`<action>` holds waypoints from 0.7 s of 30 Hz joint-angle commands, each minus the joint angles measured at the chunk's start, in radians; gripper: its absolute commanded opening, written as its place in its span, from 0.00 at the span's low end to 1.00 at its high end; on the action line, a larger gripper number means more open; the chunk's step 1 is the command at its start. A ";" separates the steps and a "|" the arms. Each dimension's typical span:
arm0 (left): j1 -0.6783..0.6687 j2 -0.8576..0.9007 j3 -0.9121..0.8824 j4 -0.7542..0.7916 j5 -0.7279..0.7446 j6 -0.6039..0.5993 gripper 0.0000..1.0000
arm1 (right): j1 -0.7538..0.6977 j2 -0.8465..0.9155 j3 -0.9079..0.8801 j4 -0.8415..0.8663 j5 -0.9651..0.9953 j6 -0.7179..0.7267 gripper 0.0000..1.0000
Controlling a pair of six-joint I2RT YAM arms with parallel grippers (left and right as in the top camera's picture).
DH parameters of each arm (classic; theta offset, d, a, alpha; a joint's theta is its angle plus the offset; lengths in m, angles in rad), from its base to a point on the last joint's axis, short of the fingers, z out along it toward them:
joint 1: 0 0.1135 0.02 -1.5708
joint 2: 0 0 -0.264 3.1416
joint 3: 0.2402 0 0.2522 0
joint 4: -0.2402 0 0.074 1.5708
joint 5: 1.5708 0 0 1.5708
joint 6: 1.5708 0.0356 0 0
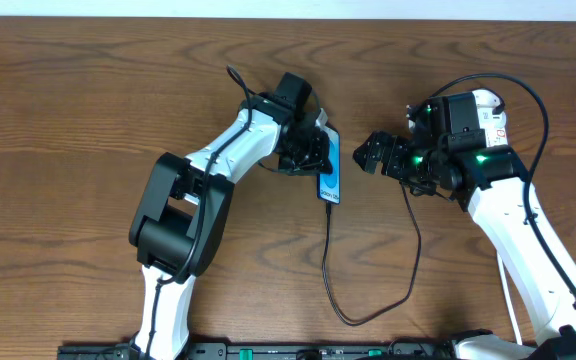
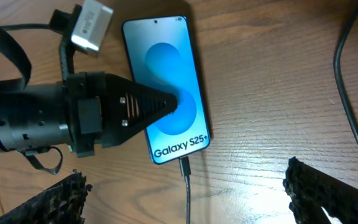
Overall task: Plug charger to phone and switch on socket
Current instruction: 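Release the plug with the right gripper and lower the phone with the left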
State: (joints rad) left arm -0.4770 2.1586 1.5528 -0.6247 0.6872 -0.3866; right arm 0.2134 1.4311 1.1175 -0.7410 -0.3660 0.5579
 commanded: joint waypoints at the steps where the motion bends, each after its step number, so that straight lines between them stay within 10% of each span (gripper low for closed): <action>1: -0.010 0.008 -0.012 -0.001 -0.012 0.003 0.07 | -0.002 -0.011 0.005 -0.004 0.005 -0.013 0.99; 21: -0.014 0.008 -0.012 0.002 -0.012 0.004 0.12 | -0.002 -0.011 0.005 -0.005 0.005 -0.013 0.99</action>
State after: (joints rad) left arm -0.4866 2.1586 1.5421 -0.6243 0.6735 -0.3893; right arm 0.2134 1.4311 1.1175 -0.7437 -0.3660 0.5579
